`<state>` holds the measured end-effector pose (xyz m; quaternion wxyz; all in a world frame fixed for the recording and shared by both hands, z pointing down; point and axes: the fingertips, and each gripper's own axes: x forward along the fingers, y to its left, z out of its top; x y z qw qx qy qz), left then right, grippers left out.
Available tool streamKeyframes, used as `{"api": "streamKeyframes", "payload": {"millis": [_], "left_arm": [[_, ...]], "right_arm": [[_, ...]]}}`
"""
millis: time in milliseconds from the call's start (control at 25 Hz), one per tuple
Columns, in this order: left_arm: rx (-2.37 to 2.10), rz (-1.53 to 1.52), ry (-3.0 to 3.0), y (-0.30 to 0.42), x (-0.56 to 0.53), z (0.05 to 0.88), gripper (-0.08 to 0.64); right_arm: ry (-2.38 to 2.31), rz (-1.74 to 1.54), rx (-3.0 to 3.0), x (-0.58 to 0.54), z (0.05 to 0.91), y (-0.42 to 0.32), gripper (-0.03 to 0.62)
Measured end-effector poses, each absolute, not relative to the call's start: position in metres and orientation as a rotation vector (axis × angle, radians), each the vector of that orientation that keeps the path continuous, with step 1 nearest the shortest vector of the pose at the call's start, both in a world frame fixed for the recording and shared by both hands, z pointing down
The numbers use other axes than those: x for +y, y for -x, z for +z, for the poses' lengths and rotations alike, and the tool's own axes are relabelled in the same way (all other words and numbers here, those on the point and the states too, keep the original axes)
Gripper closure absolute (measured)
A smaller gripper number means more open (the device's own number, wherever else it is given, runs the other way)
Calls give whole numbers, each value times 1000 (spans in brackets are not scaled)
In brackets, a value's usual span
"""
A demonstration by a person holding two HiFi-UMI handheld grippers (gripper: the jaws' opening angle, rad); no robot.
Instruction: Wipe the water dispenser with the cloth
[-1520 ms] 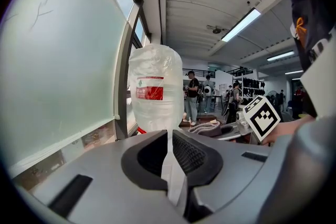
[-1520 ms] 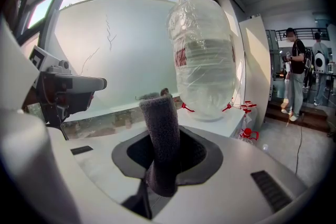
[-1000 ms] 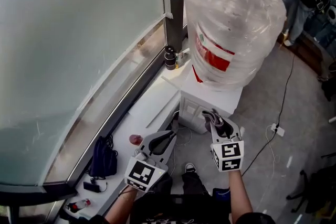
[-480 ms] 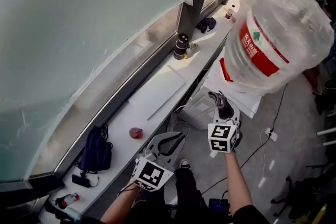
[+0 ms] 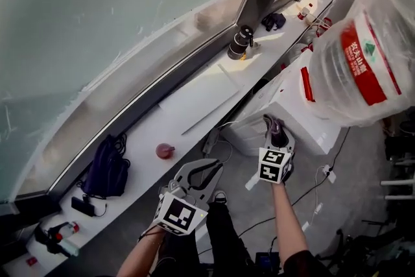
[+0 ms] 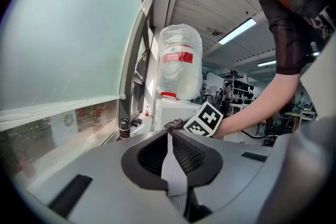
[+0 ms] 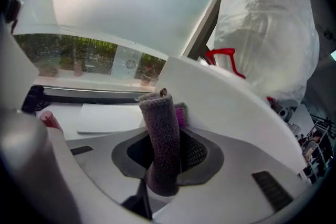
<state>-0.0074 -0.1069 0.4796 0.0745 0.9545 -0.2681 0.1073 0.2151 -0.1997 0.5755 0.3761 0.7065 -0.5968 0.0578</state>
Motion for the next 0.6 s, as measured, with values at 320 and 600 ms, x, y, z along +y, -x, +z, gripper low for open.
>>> {"api": "streamKeyframes", "payload": {"millis": [320, 600], "left_arm": [[-922, 300, -2763, 17, -104, 539, 522], [-965, 351, -2709, 24, -90, 603, 523]], "right_arm": [[-1765, 313, -1471, -195, 688, -232, 486], [-1648, 318, -1444, -199, 788, -228, 488]]}}
